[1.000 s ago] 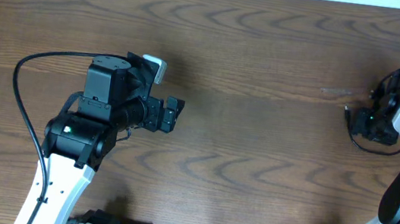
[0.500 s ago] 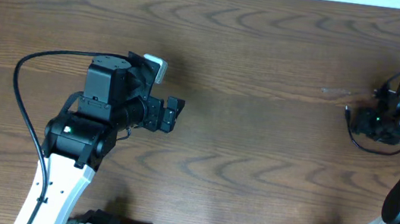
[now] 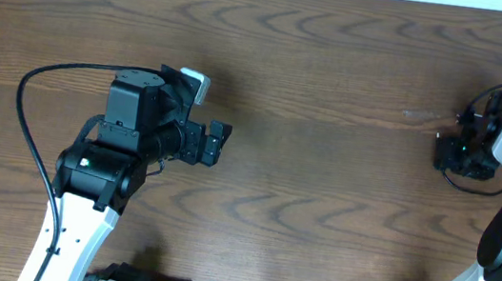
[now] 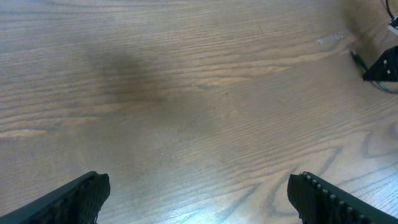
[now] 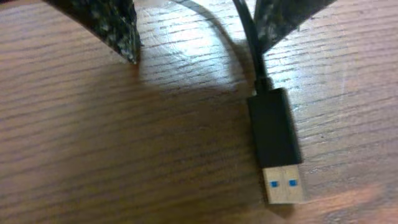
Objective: Untangle cables
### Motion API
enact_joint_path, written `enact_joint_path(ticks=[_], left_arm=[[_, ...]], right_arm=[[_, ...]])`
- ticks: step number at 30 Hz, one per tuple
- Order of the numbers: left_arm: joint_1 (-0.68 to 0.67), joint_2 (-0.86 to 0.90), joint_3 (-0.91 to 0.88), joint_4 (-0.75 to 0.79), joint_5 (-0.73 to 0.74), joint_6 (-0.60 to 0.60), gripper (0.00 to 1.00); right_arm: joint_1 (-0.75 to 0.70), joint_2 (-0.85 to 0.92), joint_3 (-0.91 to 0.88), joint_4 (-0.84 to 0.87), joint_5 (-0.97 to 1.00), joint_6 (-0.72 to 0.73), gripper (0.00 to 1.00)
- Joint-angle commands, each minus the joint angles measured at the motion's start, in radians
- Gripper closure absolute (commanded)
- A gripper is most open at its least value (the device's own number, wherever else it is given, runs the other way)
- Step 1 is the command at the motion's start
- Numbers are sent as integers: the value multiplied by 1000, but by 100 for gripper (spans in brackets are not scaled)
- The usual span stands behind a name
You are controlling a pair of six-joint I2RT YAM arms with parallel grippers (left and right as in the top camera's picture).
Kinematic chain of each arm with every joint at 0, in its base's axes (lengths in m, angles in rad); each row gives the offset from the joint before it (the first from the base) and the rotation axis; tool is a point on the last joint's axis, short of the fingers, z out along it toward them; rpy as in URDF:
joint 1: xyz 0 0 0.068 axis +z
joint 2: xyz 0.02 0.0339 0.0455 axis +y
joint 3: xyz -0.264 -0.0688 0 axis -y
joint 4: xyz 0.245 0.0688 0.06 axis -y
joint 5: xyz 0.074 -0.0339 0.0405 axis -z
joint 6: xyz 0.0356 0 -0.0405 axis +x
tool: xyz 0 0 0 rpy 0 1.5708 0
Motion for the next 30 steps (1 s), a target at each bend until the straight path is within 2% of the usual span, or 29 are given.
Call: enact_joint_path(ticks=[1,5,8,13,25,27,30], left_arm=[[3,-6,-7,1,15,21,3],[3,-6,-7,1,15,21,4],[3,-6,-7,-3,15,22,4],[3,-6,-7,-23,15,26,3],[3,-6,-7,-34,15,25,4],[3,-6,-7,-35,15,26,4],[3,-6,-7,-32,15,26,4]], right_arm=[[10,79,-24,3,155,86,60],[-14,79,-18,14,230,142,62],[-56,79,-7,20,241,160,69],[-159,79,37,8,333,170,67],[-360,79,153,-70,265,171,66],[-365,79,175,-80,191,171,61],[-352,78,249,-127,82,170,46]])
